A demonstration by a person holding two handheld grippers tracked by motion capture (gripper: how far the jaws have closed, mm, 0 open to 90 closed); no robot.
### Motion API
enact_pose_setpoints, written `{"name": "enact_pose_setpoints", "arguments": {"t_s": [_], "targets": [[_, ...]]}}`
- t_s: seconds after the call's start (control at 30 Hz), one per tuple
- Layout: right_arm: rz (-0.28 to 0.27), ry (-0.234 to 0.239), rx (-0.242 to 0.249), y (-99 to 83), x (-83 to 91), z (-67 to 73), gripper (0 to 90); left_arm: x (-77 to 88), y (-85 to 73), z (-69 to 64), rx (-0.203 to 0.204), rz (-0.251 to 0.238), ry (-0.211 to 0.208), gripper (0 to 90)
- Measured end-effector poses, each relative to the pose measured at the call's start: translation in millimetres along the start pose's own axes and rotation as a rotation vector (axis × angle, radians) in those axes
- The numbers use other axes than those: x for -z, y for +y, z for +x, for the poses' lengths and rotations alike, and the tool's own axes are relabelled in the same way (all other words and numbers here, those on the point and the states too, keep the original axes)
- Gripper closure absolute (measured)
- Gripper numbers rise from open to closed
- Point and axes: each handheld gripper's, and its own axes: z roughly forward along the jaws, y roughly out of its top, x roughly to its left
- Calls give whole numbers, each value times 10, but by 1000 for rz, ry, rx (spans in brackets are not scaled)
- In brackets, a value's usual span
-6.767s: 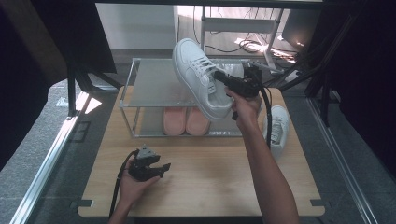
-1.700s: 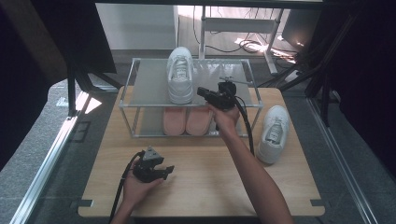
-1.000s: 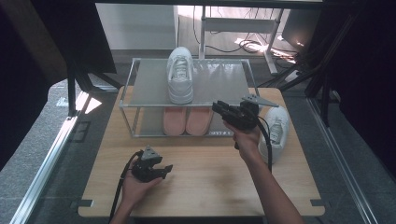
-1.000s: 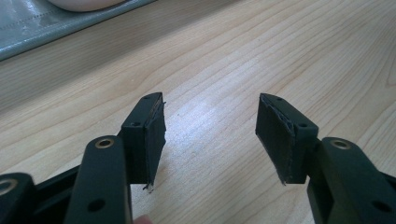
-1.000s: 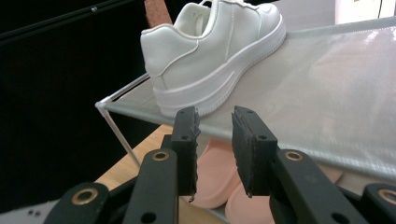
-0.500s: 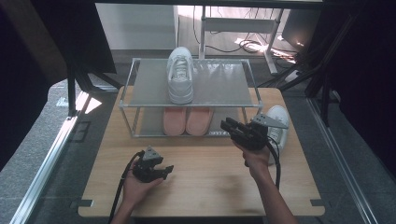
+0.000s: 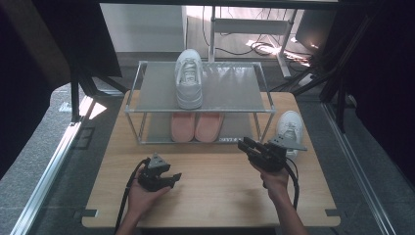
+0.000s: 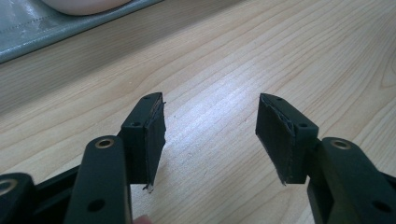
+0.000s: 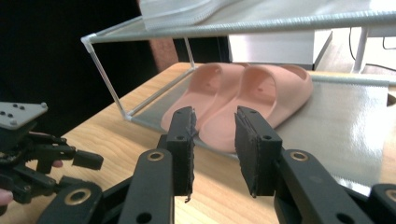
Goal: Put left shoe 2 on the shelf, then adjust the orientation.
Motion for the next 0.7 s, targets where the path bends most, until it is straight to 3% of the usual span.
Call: {"name": "enact_pose_setpoints", "arguments": {"t_s": [0.43, 0.7], "targets": [[51, -16, 5, -207, 27, -75, 650, 17, -2, 6, -8, -2, -7, 433], [56, -31, 3, -225, 60, -132, 593, 6, -1, 9, -10, 0, -9, 433]]}}
